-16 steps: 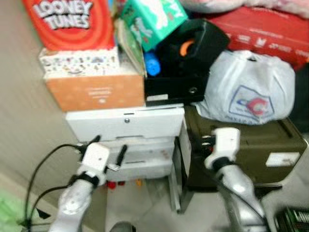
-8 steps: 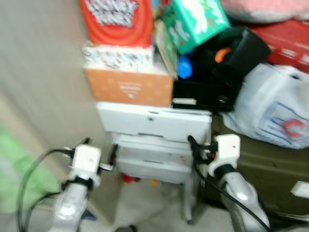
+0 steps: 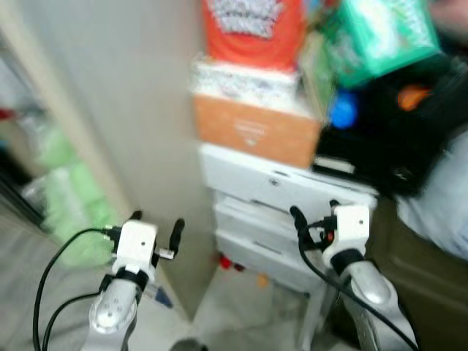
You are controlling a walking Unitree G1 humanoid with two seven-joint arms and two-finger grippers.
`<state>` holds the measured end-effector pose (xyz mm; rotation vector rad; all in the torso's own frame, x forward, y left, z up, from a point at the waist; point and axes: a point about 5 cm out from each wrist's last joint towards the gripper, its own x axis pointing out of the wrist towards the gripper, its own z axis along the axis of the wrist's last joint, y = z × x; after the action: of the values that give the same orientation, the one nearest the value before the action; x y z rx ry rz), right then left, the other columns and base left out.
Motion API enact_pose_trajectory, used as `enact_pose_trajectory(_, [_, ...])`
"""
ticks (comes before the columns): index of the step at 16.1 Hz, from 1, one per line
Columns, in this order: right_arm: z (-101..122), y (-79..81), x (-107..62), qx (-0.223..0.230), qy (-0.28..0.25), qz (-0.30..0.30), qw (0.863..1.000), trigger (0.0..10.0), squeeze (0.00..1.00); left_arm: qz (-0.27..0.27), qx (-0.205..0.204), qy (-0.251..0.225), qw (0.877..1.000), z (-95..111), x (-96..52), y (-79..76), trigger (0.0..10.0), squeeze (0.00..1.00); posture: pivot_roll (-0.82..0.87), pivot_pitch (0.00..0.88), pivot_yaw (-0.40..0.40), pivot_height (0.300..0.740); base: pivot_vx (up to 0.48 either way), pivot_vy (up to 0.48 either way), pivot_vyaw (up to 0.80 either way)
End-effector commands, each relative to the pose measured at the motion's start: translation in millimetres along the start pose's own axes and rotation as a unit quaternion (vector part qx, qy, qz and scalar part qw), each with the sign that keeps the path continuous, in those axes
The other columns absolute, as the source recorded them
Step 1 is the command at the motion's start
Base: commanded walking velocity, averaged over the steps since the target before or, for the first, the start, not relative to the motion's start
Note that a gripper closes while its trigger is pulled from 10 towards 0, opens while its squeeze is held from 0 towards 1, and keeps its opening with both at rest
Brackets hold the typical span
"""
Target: Clean up the room
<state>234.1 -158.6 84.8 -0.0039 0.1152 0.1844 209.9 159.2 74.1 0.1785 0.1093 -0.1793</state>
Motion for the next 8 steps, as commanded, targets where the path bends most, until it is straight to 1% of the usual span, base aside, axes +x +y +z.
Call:
enact_pose_trajectory(1, [4, 7.4, 0.9, 0.002, -0.006, 0.012, 1.0, 10.0, 0.0, 0.016, 0.002, 0.008, 1.0, -2, -1.9, 9.9, 10.0, 0.0, -0.04, 0.0, -0.003, 0.74, 0.0, 0.0, 0.77])
enact_pose_trajectory(3, [1, 3.4, -3.1, -0.002, 0.001, 0.005, 1.0, 10.0, 0.0, 0.019, 0.0, 0.013, 1.0, -4, -3.1, 12.0, 10.0, 0.0, -0.04, 0.0, -0.003, 0.74, 0.0, 0.0, 0.77])
enact_pose_trajectory(5, [1, -3.2, -13.2, -0.004, 0.004, -0.001, 1.0, 10.0, 0.0, 0.024, 0.001, 0.011, 1.0, -3, -2.5, 14.0, 10.0, 0.0, -0.04, 0.0, -0.005, 0.74, 0.0, 0.0, 0.77])
enact_pose_trajectory(7, [-2, -5.6, -21.3, -0.005, 0.013, -0.002, 1.0, 10.0, 0.0, 0.03, 0.004, 0.008, 0.999, -2, -2.4, 15.4, 10.0, 0.0, -0.04, 0.0, -0.004, 0.74, 0.0, 0.0, 0.77])
enact_pose_trajectory(8, [-8, -6.3, -27.2, -0.012, 0.026, 0.008, 1.0, 10.0, 0.0, 0.034, 0.005, 0.006, 0.999, 0, -3.9, 15.8, 10.0, 0.0, -0.04, 0.0, -0.001, 0.74, 0.0, 0.0, 0.77])
